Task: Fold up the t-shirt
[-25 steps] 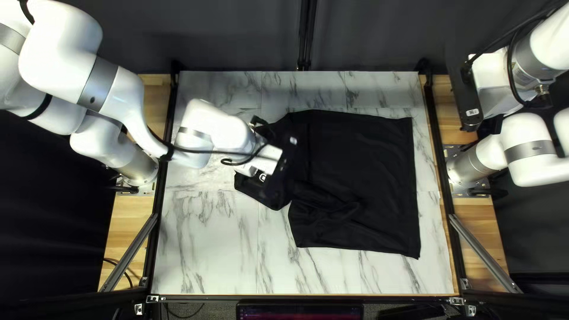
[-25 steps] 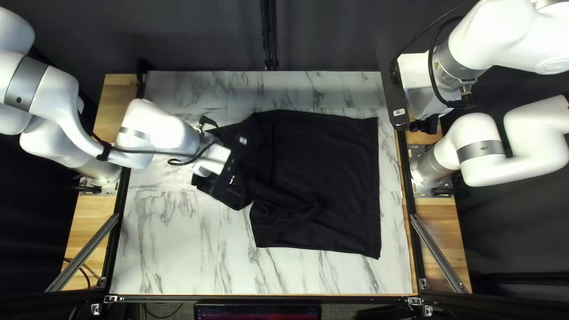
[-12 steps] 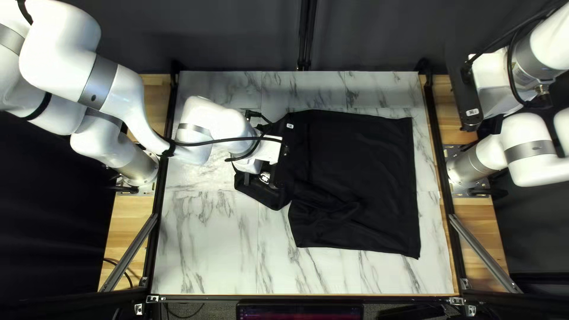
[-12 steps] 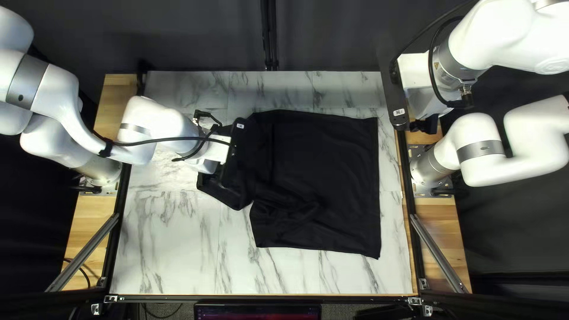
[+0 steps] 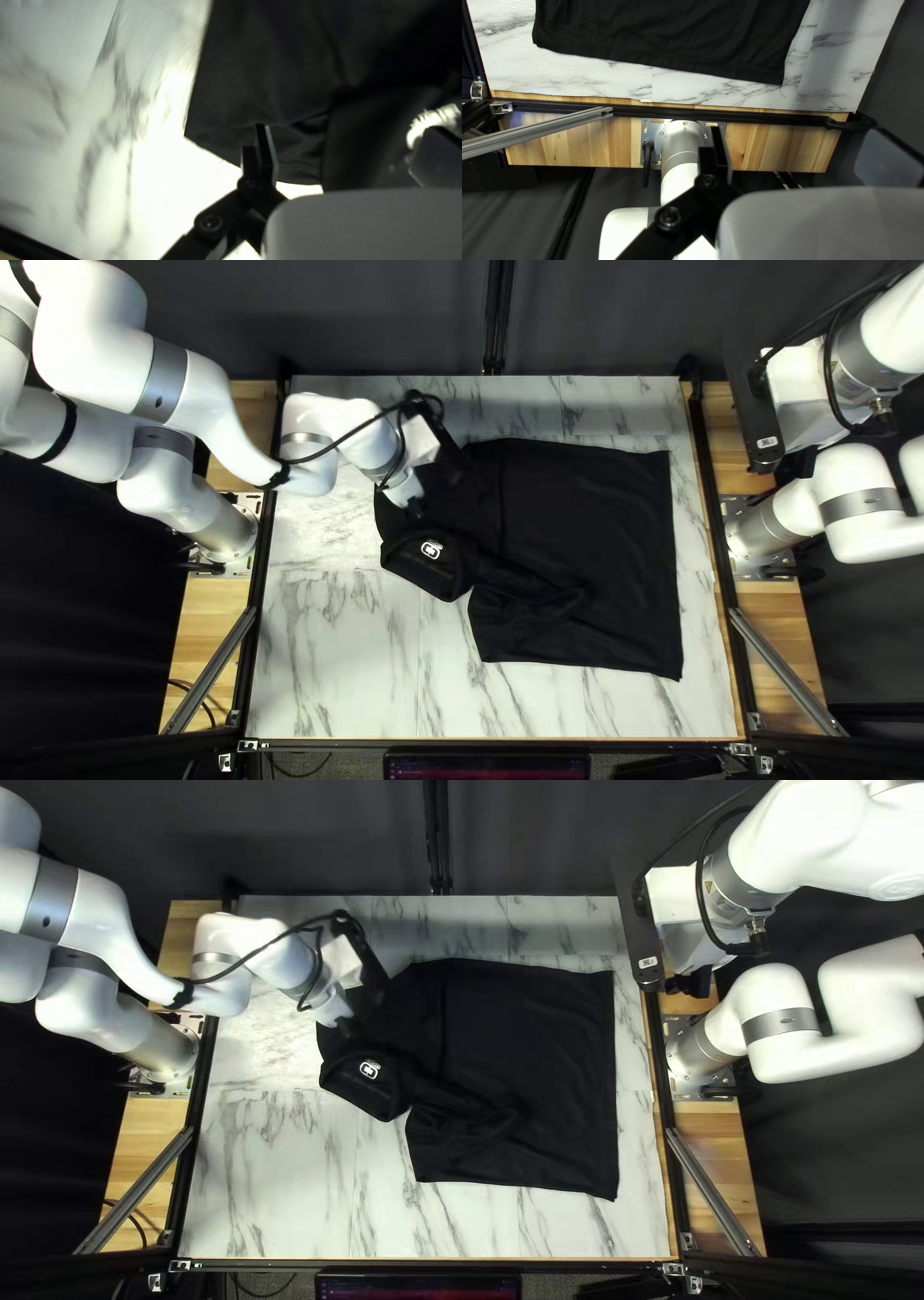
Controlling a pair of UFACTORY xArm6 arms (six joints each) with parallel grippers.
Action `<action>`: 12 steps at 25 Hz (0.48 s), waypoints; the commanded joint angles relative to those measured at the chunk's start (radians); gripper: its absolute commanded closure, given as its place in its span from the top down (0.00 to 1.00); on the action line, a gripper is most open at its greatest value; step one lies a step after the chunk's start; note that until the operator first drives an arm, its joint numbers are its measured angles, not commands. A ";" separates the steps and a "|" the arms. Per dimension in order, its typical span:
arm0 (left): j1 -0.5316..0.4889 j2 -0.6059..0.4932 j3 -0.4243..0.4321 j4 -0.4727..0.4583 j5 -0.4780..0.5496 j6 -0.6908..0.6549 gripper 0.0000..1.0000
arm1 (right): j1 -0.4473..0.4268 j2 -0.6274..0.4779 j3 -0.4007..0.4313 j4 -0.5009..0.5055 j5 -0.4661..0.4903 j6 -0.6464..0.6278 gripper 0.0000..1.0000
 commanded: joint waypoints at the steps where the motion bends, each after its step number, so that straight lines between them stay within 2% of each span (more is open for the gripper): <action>1: 0.001 0.000 0.002 0.002 -0.003 -0.009 1.00 | 0.000 0.000 0.000 0.000 0.000 0.000 1.00; 3: 0.010 -0.014 0.009 -0.017 -0.006 0.012 1.00 | 0.000 0.000 0.000 0.000 0.000 0.000 1.00; 5: 0.051 -0.012 0.017 -0.079 -0.035 0.001 1.00 | 0.000 0.000 0.000 0.000 0.000 0.000 1.00; 7: 0.079 -0.001 0.035 -0.153 -0.076 -0.100 1.00 | 0.000 0.000 0.000 0.000 0.000 0.000 1.00; 8: 0.077 -0.031 0.064 -0.135 -0.084 -0.237 1.00 | 0.000 0.000 0.000 0.000 0.000 0.000 1.00; 9: 0.076 -0.039 0.068 -0.123 -0.078 -0.271 1.00 | 0.000 0.000 0.000 0.000 0.000 0.000 1.00; 12: 0.076 -0.039 0.068 -0.123 -0.078 -0.271 1.00 | 0.000 0.000 0.000 0.000 0.000 0.000 1.00</action>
